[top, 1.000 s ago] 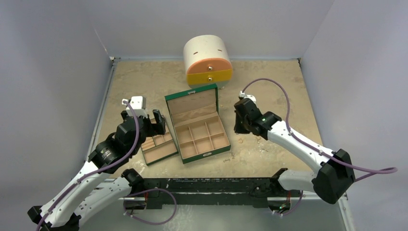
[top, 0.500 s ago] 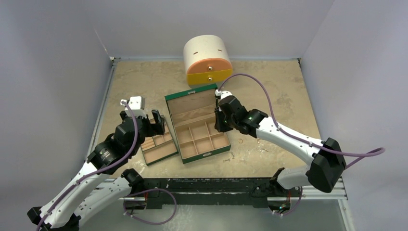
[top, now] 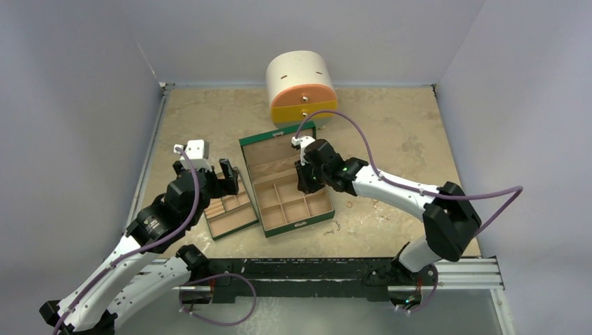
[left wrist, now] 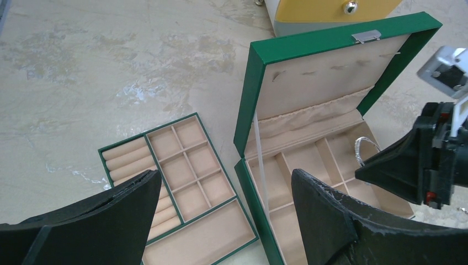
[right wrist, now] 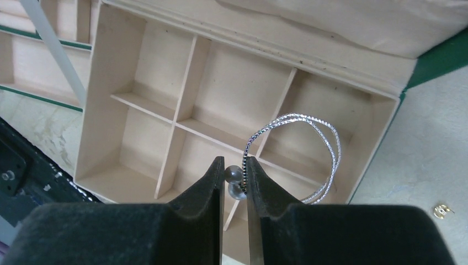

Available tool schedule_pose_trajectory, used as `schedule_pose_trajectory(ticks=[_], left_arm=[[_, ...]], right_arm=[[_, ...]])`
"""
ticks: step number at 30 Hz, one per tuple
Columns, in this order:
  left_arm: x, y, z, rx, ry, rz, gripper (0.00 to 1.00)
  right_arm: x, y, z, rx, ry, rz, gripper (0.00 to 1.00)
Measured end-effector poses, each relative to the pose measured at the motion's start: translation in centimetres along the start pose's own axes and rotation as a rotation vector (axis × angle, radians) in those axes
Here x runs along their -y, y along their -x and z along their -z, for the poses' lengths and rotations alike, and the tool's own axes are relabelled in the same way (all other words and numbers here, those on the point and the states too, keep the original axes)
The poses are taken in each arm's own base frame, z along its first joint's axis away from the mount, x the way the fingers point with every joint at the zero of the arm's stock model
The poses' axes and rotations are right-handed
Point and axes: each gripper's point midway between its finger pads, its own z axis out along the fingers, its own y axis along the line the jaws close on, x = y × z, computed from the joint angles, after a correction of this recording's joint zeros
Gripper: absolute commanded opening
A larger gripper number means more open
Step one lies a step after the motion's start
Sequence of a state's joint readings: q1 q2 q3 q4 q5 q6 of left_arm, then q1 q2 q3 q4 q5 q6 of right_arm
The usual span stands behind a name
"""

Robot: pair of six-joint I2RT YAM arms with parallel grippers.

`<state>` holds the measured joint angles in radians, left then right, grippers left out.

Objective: Organize the mixed jewelry

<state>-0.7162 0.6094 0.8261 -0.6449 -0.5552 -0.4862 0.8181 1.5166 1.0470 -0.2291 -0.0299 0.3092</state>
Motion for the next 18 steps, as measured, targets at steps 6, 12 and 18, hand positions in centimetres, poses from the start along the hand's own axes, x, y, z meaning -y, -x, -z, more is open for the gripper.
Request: schedule_pose_trajectory(ticks=[6, 12, 18], left_arm=[[-0.1, 0.0, 0.0, 0.002, 0.002, 0.001, 0.88], [-0.1, 0.0, 0.0, 0.003, 0.004, 0.000, 0.88], [-0.2, 0.1, 0.0, 0.004, 0.009, 0.000, 0.88]], right_arm=[[-0.1, -1.0, -1.3, -0.042, 0.021, 0.037, 0.00], [0.1, -1.7, -2.1, -0.059, 0.025, 0.051, 0.00], [0.7, -2.8, -2.7, -0.073, 0.009, 0.060, 0.00]])
